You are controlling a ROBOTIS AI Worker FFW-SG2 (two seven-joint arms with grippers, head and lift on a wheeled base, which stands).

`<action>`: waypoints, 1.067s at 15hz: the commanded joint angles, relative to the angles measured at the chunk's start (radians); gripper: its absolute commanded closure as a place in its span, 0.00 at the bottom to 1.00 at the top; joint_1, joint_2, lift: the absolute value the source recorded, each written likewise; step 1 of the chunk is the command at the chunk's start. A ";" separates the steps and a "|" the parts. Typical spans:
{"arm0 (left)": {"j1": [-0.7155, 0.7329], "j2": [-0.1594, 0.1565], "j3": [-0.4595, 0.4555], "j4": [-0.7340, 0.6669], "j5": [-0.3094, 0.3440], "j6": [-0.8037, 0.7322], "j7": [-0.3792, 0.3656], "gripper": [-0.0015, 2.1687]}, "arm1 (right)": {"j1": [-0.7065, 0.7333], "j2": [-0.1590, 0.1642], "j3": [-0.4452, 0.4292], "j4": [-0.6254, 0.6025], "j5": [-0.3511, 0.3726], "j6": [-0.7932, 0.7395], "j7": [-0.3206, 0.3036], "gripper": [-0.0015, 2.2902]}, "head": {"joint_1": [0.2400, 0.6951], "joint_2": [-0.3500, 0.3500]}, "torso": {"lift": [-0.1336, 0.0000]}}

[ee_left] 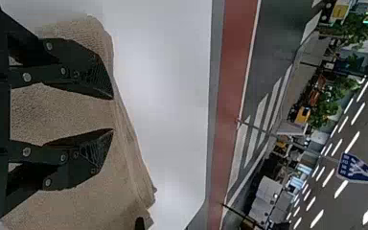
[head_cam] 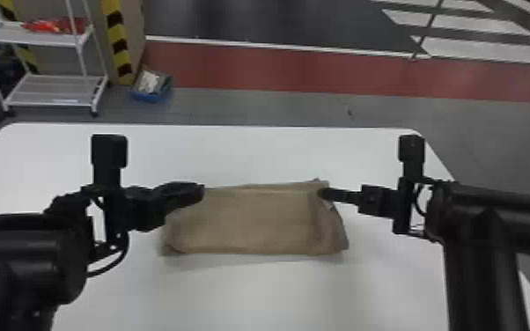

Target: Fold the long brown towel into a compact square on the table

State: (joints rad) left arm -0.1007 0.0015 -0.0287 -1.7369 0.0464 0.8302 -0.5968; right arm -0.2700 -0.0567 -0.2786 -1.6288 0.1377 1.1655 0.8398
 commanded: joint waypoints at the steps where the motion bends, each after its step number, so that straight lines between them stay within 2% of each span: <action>1: -0.030 -0.004 -0.007 0.074 -0.026 -0.067 0.008 0.88 | 0.002 0.005 -0.001 -0.011 0.000 0.003 0.001 0.51 | 1.00 0.27 | 0.07; 4: -0.033 -0.004 0.003 0.105 -0.054 -0.082 0.011 0.88 | 0.000 0.005 -0.004 -0.016 -0.006 0.012 0.001 0.51 | 1.00 0.28 | 0.07; 16: -0.021 -0.004 0.026 0.143 -0.099 -0.110 0.009 0.88 | -0.017 0.001 -0.010 -0.022 -0.027 0.003 0.004 0.51 | 1.00 0.32 | 0.07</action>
State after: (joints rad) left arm -0.1222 0.0015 -0.0056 -1.5947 -0.0490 0.7247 -0.5865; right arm -0.2846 -0.0551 -0.2851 -1.6506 0.1183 1.1743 0.8437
